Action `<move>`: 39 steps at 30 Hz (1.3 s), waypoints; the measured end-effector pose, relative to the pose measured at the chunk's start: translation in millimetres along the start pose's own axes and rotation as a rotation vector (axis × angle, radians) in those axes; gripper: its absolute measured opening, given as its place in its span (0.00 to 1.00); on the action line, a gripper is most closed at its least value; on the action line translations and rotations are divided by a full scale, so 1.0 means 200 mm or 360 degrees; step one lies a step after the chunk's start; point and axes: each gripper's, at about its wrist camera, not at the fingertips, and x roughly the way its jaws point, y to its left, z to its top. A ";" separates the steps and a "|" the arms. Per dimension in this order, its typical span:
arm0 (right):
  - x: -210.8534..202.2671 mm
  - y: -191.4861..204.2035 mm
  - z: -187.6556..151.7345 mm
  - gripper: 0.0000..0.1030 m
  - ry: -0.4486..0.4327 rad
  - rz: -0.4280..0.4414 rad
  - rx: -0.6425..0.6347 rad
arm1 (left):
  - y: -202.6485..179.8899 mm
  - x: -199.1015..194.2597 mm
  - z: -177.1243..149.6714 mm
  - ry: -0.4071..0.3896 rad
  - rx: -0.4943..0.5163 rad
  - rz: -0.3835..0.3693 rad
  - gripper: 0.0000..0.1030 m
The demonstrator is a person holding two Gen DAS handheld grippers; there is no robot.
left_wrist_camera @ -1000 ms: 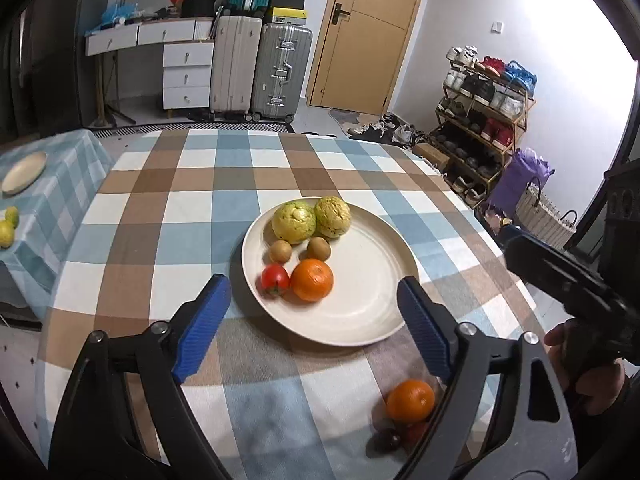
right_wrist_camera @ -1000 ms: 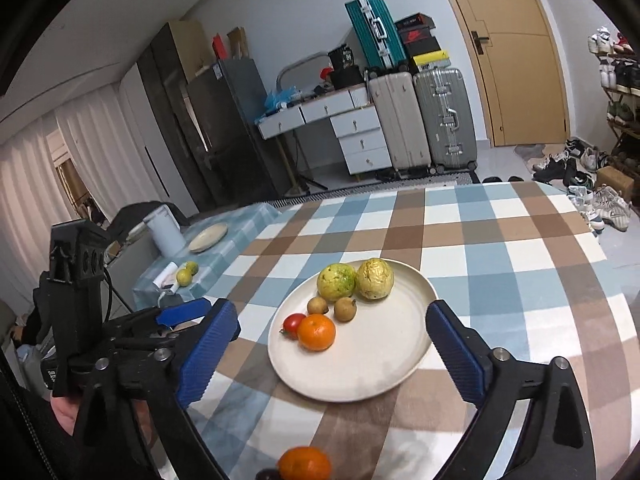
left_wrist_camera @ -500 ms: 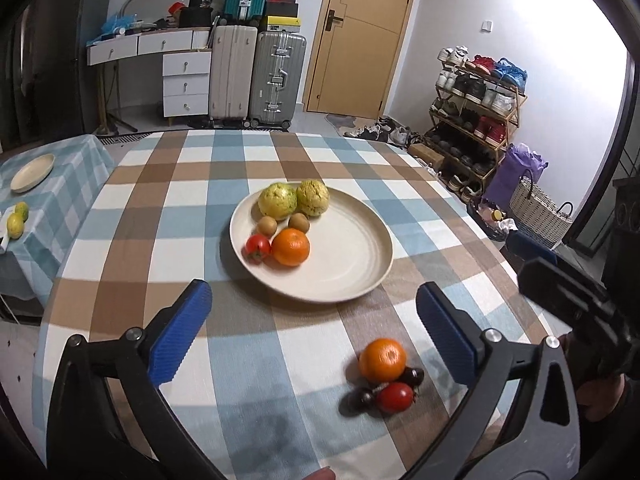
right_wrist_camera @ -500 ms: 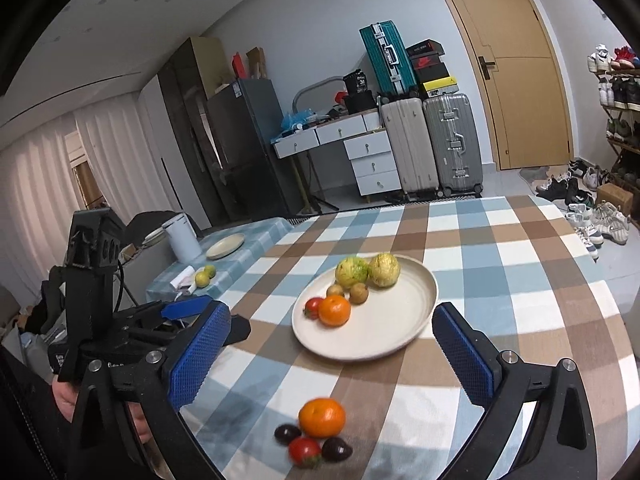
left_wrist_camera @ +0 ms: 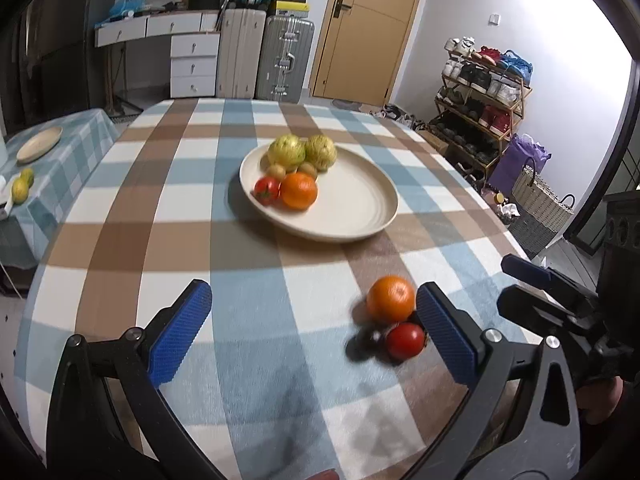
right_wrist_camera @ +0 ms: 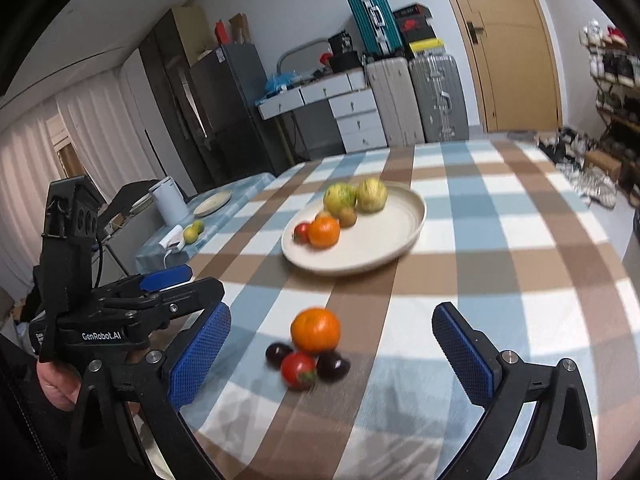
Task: Organize fruits
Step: 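Withdraw both grippers from the plate toward the remaining loose fruits, then lower the right gripper onto a dark purple plum and close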
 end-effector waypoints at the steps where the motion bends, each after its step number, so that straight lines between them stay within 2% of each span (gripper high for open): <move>1: 0.01 -0.01 -0.01 1.00 0.0017 -0.0002 0.0020 | 0.01 0.01 -0.01 0.0010 -0.0004 0.0000 0.99; 9: 0.11 -0.11 -0.07 0.98 0.0164 0.0043 0.0253 | 0.03 0.04 -0.06 0.0062 -0.0010 -0.0022 0.99; 11: 0.12 -0.11 -0.07 0.87 0.0178 0.0048 0.0249 | 0.02 0.04 -0.06 0.0063 0.0000 -0.0031 0.99; 13: 0.14 -0.11 -0.08 0.85 0.0196 0.0032 0.0240 | 0.02 0.05 -0.06 0.0064 0.0003 -0.0036 0.99; 16: 0.17 -0.13 -0.09 0.72 0.0229 0.0037 0.0304 | 0.02 0.07 -0.05 0.0080 -0.0004 -0.0050 0.99; 18: 0.19 -0.14 -0.09 0.70 0.0272 0.0057 0.0330 | 0.02 0.08 -0.05 0.0088 -0.0005 -0.0055 0.99; 20: 0.21 -0.14 -0.09 0.64 0.0295 0.0056 0.0332 | 0.03 0.09 -0.05 0.0091 -0.0005 -0.0055 0.99; 23: 0.23 -0.13 -0.10 0.63 0.0315 0.0058 0.0330 | 0.04 0.10 -0.05 0.0102 -0.0026 -0.0061 0.99; 25: 0.24 -0.13 -0.11 0.48 0.0323 0.0041 0.0326 | 0.06 0.11 -0.05 0.0115 -0.0047 -0.0080 0.99; 26: 0.24 -0.13 -0.11 0.45 0.0328 0.0045 0.0329 | 0.06 0.12 -0.05 0.0121 -0.0052 -0.0084 0.99; 37: 0.27 -0.12 -0.14 0.44 0.0370 0.0103 0.0357 | 0.09 0.16 -0.06 0.0150 -0.0055 -0.0073 0.99; 39: 0.27 -0.11 -0.14 0.39 0.0377 0.0097 0.0339 | 0.08 0.17 -0.06 0.0153 -0.0052 -0.0073 0.99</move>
